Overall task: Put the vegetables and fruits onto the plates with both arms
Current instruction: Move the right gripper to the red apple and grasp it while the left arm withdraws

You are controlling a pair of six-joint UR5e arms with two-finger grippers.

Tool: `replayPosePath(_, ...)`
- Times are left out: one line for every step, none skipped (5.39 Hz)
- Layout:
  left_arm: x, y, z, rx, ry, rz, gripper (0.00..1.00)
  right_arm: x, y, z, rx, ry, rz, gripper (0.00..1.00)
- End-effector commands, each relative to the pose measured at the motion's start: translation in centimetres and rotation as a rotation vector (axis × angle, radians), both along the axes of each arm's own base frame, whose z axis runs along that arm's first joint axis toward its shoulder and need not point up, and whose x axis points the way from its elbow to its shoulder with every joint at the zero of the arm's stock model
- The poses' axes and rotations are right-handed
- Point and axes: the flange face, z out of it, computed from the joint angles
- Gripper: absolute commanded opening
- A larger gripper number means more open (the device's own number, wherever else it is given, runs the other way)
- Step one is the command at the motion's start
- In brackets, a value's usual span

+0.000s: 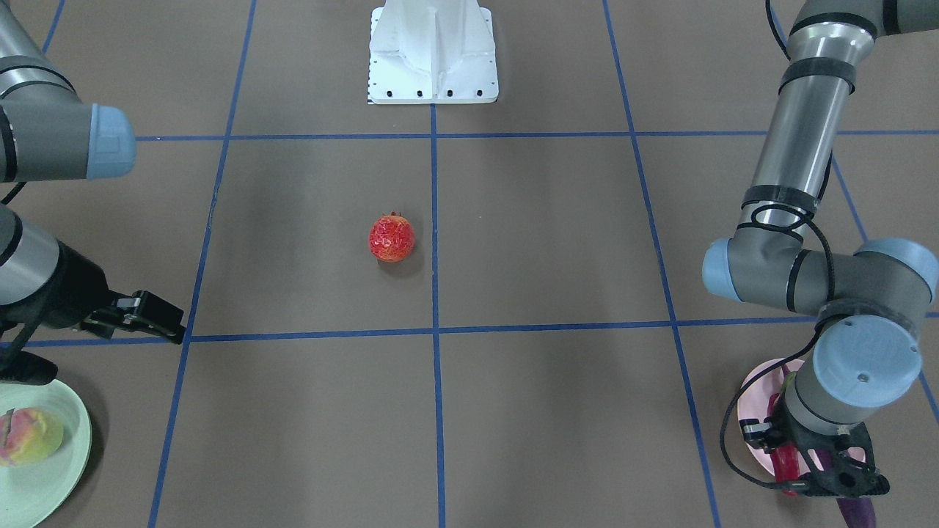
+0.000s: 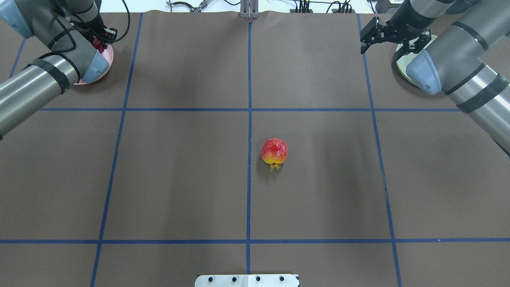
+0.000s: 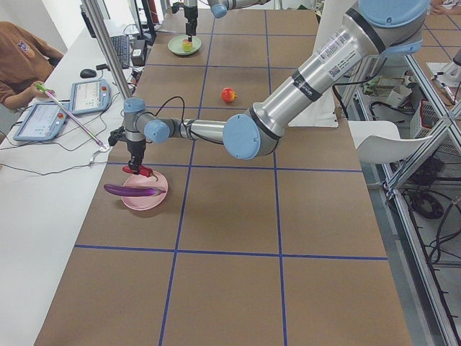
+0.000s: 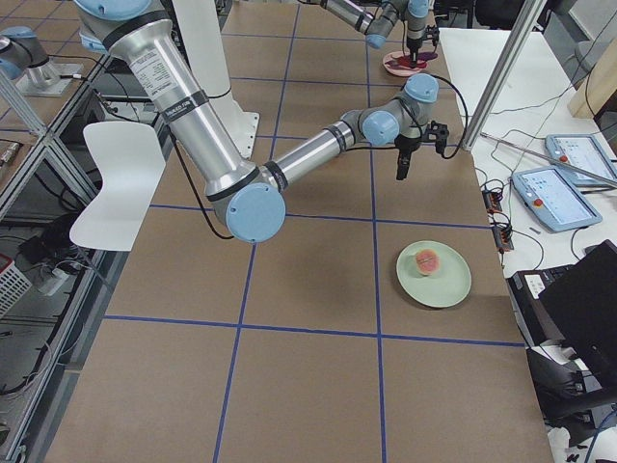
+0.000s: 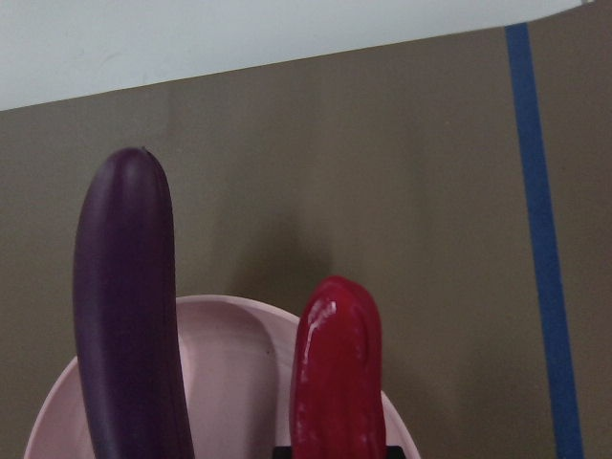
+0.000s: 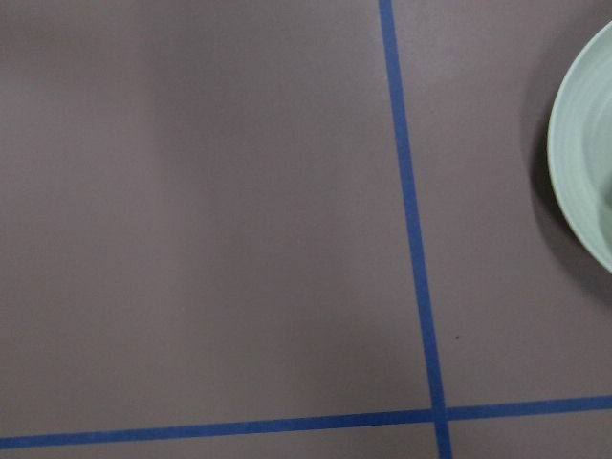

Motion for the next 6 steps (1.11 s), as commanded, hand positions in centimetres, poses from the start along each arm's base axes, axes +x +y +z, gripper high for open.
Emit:
replayPosePath(-1.2, -0.2, 1.3, 0.062, -0.078, 0.080, 0.00, -3.9, 2.0, -3.7, -0.029, -0.027, 0.018, 1.00)
replayPosePath(-2.1, -0.6, 1.0, 0.090, -0.081, 0.100, 0.99, -5.9, 3.1, -4.3, -0.036, -0.019, 0.023, 1.00)
replayPosePath(-2.8, -0.9, -0.3, 0.109, -0.072, 0.091, 1.00, -9.2, 6.5, -7.2, -0.019, -0.026, 0.050, 1.00)
replayPosePath(-3.5, -1.1, -2.5, 0.133, -0.053, 0.082, 1.00, -12.6, 9.2, -7.9, -0.002, -0.013, 0.025, 1.00)
replayPosePath(-3.7, -0.9, -4.8, 0.137, -0.043, 0.072, 1.00, -16.1, 11.5, -8.4, 0.008, 0.007, 0.017, 1.00)
replayPosePath(-3.5, -0.5, -5.8, 0.113, -0.015, 0.086, 1.00, -19.0, 13.1, -9.7, 0.003, 0.005, 0.012, 1.00)
